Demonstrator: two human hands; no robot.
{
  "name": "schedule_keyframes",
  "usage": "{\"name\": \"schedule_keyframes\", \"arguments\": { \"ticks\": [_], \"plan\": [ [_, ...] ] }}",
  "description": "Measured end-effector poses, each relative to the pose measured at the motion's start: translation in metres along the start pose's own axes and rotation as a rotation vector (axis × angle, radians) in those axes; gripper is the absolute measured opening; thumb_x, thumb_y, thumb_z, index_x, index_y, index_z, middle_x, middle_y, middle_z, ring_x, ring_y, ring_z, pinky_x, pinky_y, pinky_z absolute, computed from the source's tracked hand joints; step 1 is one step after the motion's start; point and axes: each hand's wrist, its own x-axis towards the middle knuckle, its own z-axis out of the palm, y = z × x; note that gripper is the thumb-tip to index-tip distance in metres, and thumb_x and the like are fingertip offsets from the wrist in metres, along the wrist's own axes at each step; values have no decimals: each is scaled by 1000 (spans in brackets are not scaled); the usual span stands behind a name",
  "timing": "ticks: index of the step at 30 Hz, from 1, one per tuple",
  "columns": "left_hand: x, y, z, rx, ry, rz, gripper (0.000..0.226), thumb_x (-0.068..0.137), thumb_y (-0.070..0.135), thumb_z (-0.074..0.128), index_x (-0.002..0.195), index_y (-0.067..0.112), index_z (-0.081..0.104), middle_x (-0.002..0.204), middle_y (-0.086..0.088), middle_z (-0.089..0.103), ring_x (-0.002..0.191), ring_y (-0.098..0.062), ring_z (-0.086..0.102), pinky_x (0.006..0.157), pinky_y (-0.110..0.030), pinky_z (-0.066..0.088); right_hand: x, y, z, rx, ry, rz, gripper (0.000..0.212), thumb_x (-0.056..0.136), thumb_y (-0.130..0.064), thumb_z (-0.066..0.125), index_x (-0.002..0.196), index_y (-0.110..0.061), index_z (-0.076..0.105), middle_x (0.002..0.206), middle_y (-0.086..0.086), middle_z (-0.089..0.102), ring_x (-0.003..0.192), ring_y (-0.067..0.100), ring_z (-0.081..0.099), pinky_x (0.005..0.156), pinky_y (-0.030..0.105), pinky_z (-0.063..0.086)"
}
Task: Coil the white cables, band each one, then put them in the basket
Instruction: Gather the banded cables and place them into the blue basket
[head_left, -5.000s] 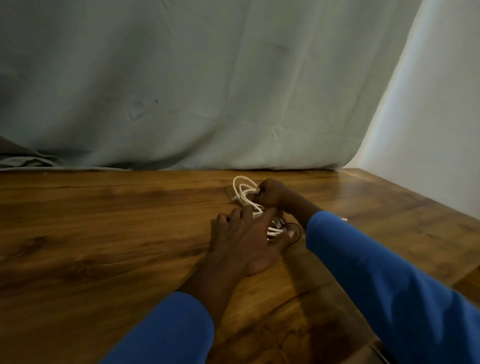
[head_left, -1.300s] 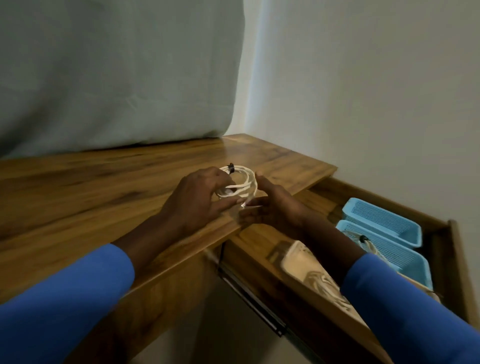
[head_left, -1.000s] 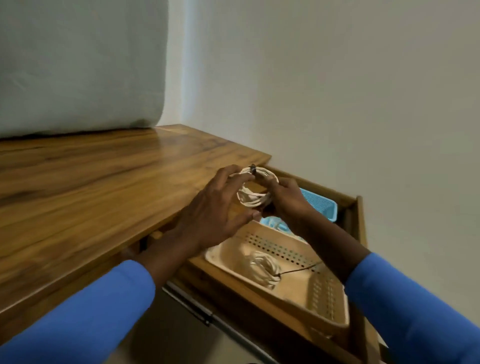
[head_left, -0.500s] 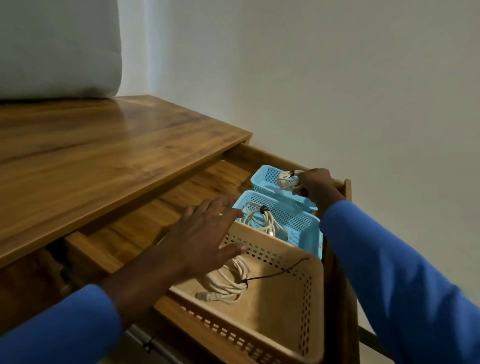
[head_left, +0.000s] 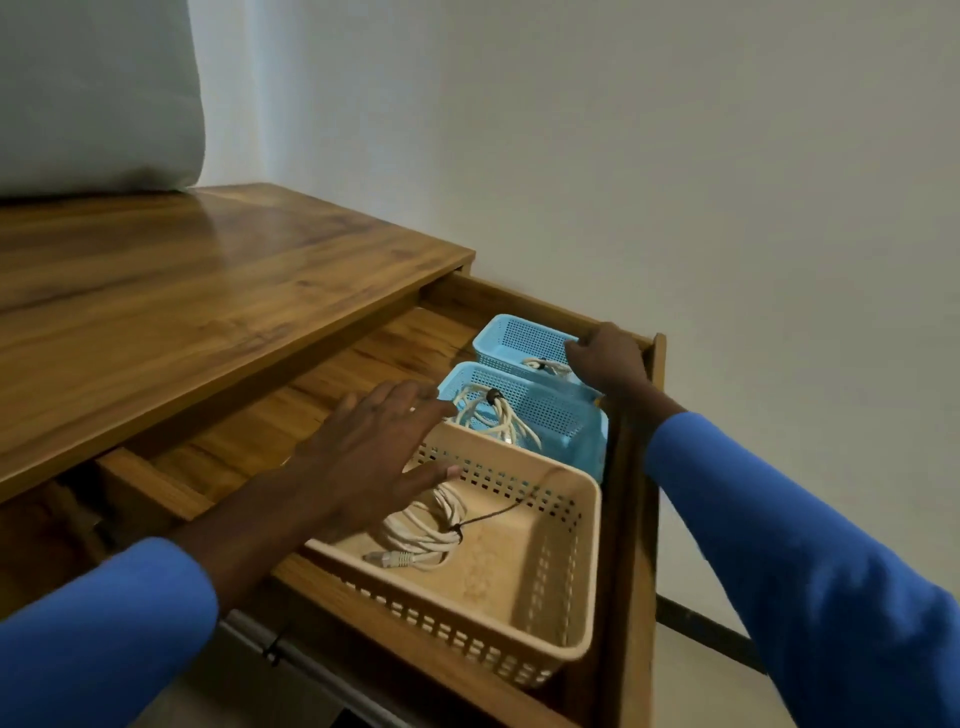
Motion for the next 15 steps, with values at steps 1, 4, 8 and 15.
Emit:
{"name": "schedule_keyframes", "arguments": {
  "ticks": [1, 4, 8, 15],
  "plan": [
    [-1, 0, -2, -11, 7, -6, 69, 95, 74, 37, 154, 40, 28, 162, 8, 28, 148, -15, 28, 115, -44, 28, -15, -2, -9, 37, 21, -37, 35, 96, -37, 58, 97, -8, 76, 85, 9, 74, 75, 24, 68, 62, 28, 46],
    [-16, 20, -12, -85, 62, 31, 76, 87, 79, 29, 152, 40, 35, 159, 8, 33, 146, -15, 33, 112, -46, 32, -76, 6, -42, 183, 136, -149, 31, 97, -36, 62, 114, -14, 74, 106, 5, 75, 92, 22, 70, 78, 37, 56],
    [-44, 71, -20, -221, 83, 106, 76, 87, 84, 41, 151, 44, 35, 162, 10, 31, 149, -14, 28, 119, -51, 30, -175, 26, -65, 465, 233, -124, 37, 97, -32, 67, 128, -13, 63, 113, 1, 64, 103, 13, 62, 93, 39, 53],
    [-94, 155, -6, -88, -49, 168, 100, 80, 88, 47, 159, 42, 6, 172, 7, 4, 158, -21, 7, 124, -61, 11, -295, 33, -23, 898, -71, 62, 49, 104, -55, 45, 148, -44, 27, 155, -13, 35, 140, 10, 40, 102, 21, 46]
  ]
}}
